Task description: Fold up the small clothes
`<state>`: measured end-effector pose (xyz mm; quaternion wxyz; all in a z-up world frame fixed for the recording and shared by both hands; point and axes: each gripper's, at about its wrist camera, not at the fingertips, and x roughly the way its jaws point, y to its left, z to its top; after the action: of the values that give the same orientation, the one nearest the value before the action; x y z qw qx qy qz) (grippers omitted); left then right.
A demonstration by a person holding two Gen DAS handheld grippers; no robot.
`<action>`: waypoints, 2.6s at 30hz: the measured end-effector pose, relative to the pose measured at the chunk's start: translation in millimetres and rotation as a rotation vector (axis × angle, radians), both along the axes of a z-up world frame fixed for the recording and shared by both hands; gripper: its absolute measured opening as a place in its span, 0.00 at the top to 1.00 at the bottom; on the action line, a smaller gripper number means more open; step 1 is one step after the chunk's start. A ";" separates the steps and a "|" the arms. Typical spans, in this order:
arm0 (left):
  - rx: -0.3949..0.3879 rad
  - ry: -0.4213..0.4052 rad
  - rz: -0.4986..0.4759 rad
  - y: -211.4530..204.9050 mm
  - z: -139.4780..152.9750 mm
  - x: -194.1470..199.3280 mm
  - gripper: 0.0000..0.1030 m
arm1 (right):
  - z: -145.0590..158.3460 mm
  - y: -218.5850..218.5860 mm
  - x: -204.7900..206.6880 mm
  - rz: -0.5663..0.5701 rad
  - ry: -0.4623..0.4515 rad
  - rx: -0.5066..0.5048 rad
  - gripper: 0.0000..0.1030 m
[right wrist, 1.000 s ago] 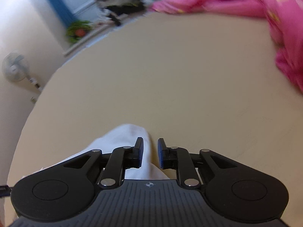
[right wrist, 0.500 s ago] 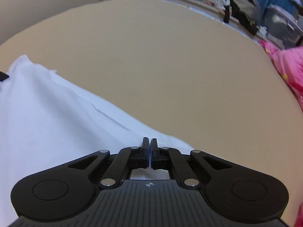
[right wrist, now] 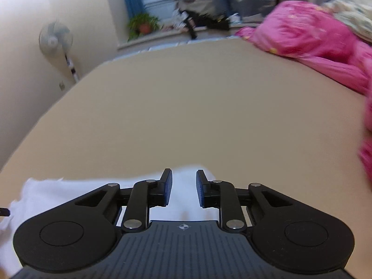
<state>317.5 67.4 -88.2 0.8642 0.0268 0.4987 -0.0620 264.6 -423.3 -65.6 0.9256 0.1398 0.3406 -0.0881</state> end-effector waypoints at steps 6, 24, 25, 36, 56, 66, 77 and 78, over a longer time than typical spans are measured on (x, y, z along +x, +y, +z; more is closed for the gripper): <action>-0.059 0.054 -0.070 11.5 -9.6 -65.6 0.15 | -34.3 9.7 -127.4 -0.015 0.139 0.054 0.57; 0.117 0.140 -0.189 14.7 -38.6 -63.9 1.00 | -24.7 8.4 -159.8 0.006 0.164 0.120 0.92; 0.124 0.157 -0.183 18.5 -43.9 -61.5 1.00 | -35.3 6.5 -156.4 0.007 0.196 0.137 0.92; -0.079 0.045 -0.161 -15.4 -24.0 -62.5 0.08 | -45.3 5.8 -158.6 -0.057 0.190 0.226 0.47; 0.116 0.045 -0.041 -34.4 15.0 -145.3 0.00 | -2.6 26.6 -182.8 -0.138 0.169 0.104 0.31; 0.107 -0.040 0.063 -43.5 57.1 -256.4 0.01 | 61.0 162.6 -293.9 -0.016 -0.029 -0.023 0.06; 0.116 -0.084 0.020 -47.2 71.8 -306.6 0.01 | 71.2 190.0 -326.6 0.005 -0.063 -0.063 0.06; 0.116 -0.085 0.020 -47.8 71.9 -306.6 0.01 | 71.1 189.9 -326.7 -0.004 -0.062 -0.059 0.06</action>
<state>10.9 19.5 -16.3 0.8821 0.0745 0.4645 -0.0229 -62.0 -233.4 5.5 0.9393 0.1156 0.3086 -0.0958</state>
